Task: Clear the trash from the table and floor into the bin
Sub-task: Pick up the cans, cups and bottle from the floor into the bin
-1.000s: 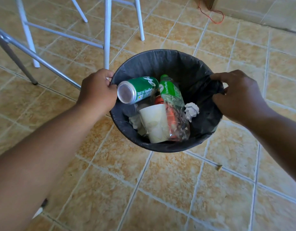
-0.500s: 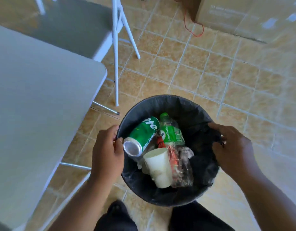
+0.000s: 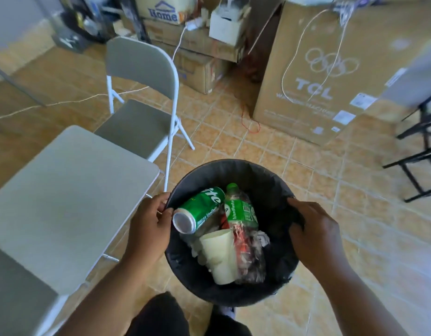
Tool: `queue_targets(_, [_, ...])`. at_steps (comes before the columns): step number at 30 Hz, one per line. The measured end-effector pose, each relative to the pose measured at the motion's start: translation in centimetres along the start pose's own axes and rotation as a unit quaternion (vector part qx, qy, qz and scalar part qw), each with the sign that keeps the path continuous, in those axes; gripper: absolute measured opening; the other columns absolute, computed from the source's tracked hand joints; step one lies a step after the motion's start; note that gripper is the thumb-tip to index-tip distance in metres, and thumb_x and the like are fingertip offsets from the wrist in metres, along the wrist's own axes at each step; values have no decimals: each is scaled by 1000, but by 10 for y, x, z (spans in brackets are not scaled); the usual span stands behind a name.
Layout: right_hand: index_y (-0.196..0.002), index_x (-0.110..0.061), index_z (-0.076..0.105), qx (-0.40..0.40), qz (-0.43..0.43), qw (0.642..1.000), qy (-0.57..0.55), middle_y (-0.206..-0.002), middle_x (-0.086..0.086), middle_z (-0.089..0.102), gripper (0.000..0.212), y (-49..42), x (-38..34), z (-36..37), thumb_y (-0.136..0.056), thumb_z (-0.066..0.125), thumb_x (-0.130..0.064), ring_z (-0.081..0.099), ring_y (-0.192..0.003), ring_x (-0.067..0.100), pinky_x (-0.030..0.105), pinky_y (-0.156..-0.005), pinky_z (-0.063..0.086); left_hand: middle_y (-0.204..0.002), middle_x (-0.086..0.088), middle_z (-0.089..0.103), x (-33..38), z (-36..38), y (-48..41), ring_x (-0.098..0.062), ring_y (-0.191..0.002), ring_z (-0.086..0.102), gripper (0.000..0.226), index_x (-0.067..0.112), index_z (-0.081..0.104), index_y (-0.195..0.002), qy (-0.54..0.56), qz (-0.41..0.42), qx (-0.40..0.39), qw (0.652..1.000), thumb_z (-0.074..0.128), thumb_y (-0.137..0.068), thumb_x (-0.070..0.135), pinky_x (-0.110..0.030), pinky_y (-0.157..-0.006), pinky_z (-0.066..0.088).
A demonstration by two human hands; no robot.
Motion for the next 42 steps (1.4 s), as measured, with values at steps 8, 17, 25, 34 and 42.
queue_targets(8, [-118, -8, 68, 84, -3, 996, -20, -113, 11, 67, 52, -84, -26, -36, -72, 61, 14, 65, -91, 32, 32, -83, 49, -101, 4, 56, 59, -12, -95, -15, -92, 53, 32, 18, 61, -122, 33, 30, 18, 999, 56, -91, 10, -25, -81, 38])
queue_targets(17, [-123, -13, 66, 74, 43, 996, 15, -116, 6, 64, 52, -226, -71, -41, -76, 59, 10, 64, -93, 29, 26, -82, 45, -98, -1, 57, 101, -13, -258, -14, -87, 50, 32, 17, 61, -122, 58, 53, -2, 997, 56, -91, 9, -25, -79, 39])
queue_targets(25, [-123, -15, 66, 82, 53, 995, -12, -117, 6, 65, 53, -344, -85, -44, -76, 60, 9, 62, -97, 29, 27, -88, 43, -97, -3, 59, 134, -1, -372, -17, -86, 53, 32, 19, 62, -121, 54, 58, -1, 997, 56, -90, 9, -24, -78, 37])
queue_targets(34, [-126, -14, 64, 30, -25, 999, -22, -119, 6, 64, 52, -507, -66, -52, -78, 57, 6, 61, -101, 26, 20, -88, 38, -92, -4, 60, 179, 45, -477, -22, -84, 57, 31, 20, 64, -116, 42, -4, 69, 997, 58, -87, 9, -28, -78, 40])
queue_targets(42, [-122, -11, 66, -2, -125, 992, -12, -113, 11, 66, 53, -643, -66, -63, -74, 58, 11, 63, -96, 28, 7, -78, 30, -107, -6, 62, 216, 70, -540, -25, -98, 59, 30, 19, 61, -120, 61, -64, 126, 988, 54, -92, 11, -36, -88, 46])
Point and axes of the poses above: each hand's wrist, its own y-axis away from the middle knuckle, its own z-axis out of the palm, x = y × z, the point moved 2 cm from there along -y, towards the middle knuckle
